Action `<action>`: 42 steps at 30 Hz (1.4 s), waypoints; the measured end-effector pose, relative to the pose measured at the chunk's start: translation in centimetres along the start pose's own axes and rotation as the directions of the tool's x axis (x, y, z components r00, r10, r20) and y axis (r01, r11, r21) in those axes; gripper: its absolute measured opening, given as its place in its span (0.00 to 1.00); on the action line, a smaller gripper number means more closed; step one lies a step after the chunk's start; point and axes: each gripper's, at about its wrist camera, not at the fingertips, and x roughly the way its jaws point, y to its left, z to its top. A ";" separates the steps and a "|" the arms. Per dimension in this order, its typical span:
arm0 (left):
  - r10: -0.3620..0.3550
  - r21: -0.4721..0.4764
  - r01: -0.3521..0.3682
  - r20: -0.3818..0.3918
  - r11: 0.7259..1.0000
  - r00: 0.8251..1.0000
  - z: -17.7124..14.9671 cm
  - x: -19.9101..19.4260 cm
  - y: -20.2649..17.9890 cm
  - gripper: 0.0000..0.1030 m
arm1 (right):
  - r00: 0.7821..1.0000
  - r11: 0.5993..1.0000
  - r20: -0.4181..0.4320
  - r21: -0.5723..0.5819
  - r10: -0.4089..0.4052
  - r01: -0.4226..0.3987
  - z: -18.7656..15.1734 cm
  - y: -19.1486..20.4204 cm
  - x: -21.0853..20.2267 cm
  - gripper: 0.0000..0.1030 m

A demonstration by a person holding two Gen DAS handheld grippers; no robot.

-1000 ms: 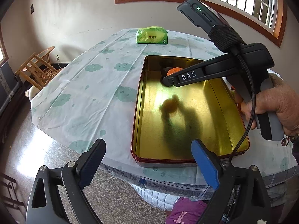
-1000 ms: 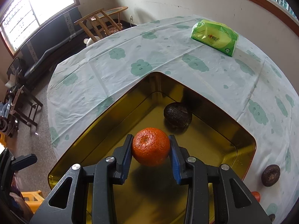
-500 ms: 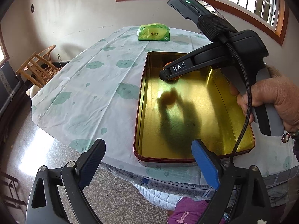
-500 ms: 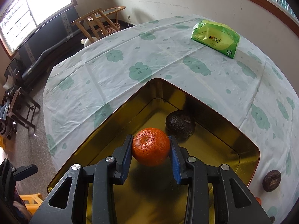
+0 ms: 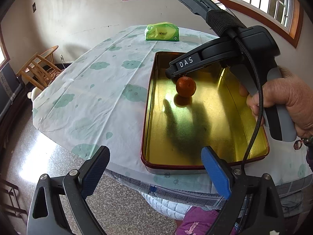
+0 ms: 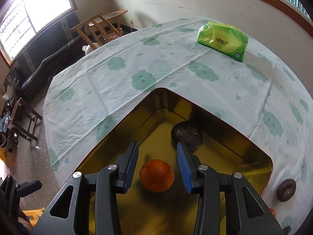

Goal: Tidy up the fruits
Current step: 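Carry the tangerine over the tray and release it with the right gripper, then move the left gripper back toward the fruits beside the tray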

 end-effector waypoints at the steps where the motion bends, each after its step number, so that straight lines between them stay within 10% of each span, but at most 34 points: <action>1: 0.001 0.000 -0.001 0.000 1.000 1.000 0.0 0.0 0.0 0.90 | 1.000 1.000 0.002 0.000 0.001 -0.001 0.0 0.0 0.0 0.43; 42: 0.022 0.083 -0.026 0.055 0.996 0.998 -0.9 -3.7 -3.4 0.93 | 0.972 0.993 0.214 0.036 0.099 -0.109 -8.6 1.0 -10.1 0.57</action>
